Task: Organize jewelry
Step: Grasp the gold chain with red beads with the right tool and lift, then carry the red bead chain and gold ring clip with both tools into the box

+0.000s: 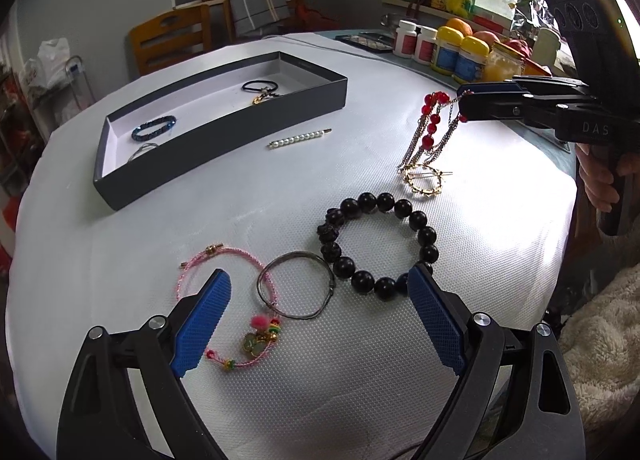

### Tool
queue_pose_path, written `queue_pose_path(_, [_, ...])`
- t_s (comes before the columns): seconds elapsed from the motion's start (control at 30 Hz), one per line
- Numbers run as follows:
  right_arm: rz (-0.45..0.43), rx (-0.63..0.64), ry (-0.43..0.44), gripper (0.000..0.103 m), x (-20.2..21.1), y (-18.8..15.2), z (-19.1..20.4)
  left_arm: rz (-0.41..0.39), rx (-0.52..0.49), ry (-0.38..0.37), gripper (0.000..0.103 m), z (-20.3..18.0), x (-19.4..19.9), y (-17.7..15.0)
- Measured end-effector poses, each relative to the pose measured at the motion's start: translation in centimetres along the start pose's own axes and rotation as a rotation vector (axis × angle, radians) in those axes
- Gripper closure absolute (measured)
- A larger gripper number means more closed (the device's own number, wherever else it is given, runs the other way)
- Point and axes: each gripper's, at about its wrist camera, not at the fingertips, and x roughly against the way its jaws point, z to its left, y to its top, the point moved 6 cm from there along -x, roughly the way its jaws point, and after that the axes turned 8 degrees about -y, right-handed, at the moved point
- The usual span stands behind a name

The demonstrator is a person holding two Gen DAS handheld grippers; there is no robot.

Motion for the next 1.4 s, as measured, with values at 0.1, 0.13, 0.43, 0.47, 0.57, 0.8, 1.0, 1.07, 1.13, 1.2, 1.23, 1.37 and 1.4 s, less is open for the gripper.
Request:
queue_pose_path(0.1, [-0.016,0.005,-0.009,0.073,0.4,0.5,-0.1,-0.003,-0.011,-0.016,0.011,-0.5,-0.2,0.4])
queue_pose_path(0.13, [-0.021,0.007,-0.011,0.073,0.7,0.7,-0.1,-0.006,-0.016,-0.026,0.011,-0.8,-0.3,0.6])
queue_pose_path(0.43, [-0.047,0.002,-0.052,0.074,1.8,1.1,-1.0,-0.019,-0.115,-0.155,0.012,-4.8,-4.2,4.5])
queue_pose_path(0.47, [-0.048,0.001,-0.06,0.074,1.8,1.0,-1.2,-0.022,-0.118,-0.176,0.014,-5.3,-4.8,5.0])
queue_pose_path(0.57, [-0.041,-0.007,-0.075,0.074,1.7,0.7,-1.7,-0.004,-0.117,-0.212,0.025,-6.1,-6.7,6.0])
queue_pose_path(0.8, [-0.044,-0.037,-0.099,0.074,2.0,0.2,-3.3,0.05,-0.189,-0.189,0.041,-7.7,-9.4,6.4])
queue_pose_path(1.0, [-0.039,-0.054,-0.104,0.074,1.9,-0.3,-4.2,0.066,-0.197,-0.16,0.058,-7.5,-9.9,6.1])
queue_pose_path(1.07, [-0.037,-0.053,-0.104,0.074,1.8,-0.4,-4.2,0.065,-0.192,-0.164,0.059,-7.3,-9.8,6.1])
queue_pose_path(1.13, [-0.036,-0.055,-0.1,0.074,1.8,-0.4,-4.2,0.068,-0.177,-0.172,0.06,-7.2,-9.7,6.2])
queue_pose_path(1.2, [-0.033,-0.05,-0.097,0.074,1.6,-0.3,-4.2,0.07,-0.161,-0.174,0.06,-6.9,-9.6,6.3])
queue_pose_path(1.23, [-0.032,-0.047,-0.095,0.074,1.5,-0.3,-4.1,0.068,-0.155,-0.175,0.06,-6.7,-9.5,6.3])
queue_pose_path(1.37, [-0.032,-0.041,-0.09,0.074,1.1,0.2,-3.9,0.05,-0.139,-0.153,0.06,-5.8,-8.3,6.5])
queue_pose_path(1.4, [-0.032,-0.038,-0.089,0.074,1.0,0.3,-3.8,0.044,-0.135,-0.144,0.06,-5.4,-7.9,6.7])
